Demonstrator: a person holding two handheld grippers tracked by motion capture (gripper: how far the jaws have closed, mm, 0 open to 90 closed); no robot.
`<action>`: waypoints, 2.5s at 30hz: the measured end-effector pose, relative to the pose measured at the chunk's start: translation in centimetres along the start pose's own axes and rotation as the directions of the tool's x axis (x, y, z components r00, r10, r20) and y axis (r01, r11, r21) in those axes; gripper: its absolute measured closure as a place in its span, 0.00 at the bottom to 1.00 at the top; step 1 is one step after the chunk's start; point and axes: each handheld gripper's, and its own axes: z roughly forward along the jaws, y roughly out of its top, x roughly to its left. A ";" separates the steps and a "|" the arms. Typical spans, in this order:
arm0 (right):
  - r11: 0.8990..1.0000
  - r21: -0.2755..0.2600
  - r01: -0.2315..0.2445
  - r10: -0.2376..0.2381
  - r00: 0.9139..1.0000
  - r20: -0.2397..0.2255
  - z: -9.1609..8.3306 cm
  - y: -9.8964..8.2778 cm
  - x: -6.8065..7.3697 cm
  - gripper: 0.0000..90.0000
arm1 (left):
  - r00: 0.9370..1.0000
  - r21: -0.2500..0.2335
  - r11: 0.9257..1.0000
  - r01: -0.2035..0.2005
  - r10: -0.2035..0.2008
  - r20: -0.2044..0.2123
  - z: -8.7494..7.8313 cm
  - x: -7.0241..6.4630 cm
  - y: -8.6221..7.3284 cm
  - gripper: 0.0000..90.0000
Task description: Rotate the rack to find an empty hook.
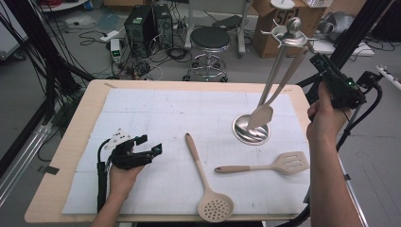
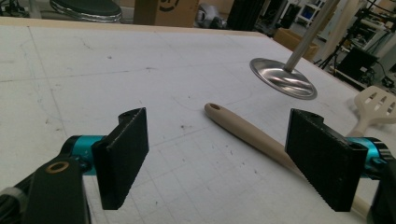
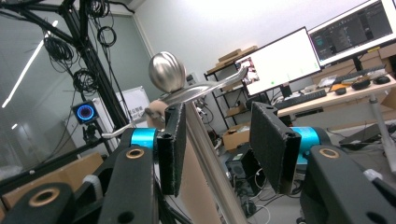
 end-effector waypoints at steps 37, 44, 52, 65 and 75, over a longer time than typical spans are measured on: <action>1.000 0.011 0.008 -0.008 1.000 -0.010 1.7 -0.5 1.4 1.00 | 1.000 0.004 1.000 -0.004 0.004 -0.001 -0.2 -0.1 -0.1 0.25; 1.000 0.022 0.010 -0.009 0.999 -0.040 2.2 -1.1 2.3 1.00 | 1.000 0.004 1.000 -0.003 0.003 0.000 -0.2 -0.2 -0.1 0.25; 0.999 0.036 0.014 -0.012 0.998 -0.064 3.1 -1.9 3.8 1.00 | 1.000 0.005 1.000 -0.006 0.006 -0.001 -0.3 -0.1 0.0 0.25; 0.999 0.044 0.026 -0.023 0.997 -0.068 4.5 -2.5 5.3 1.00 | 1.000 0.005 1.000 -0.008 0.008 0.002 -0.2 -0.1 -0.1 0.25; 0.999 0.018 0.033 -0.032 0.998 -0.062 3.6 -3.1 5.4 1.00 | 1.000 -0.001 1.000 -0.002 0.002 -0.003 -0.4 0.0 -0.1 0.25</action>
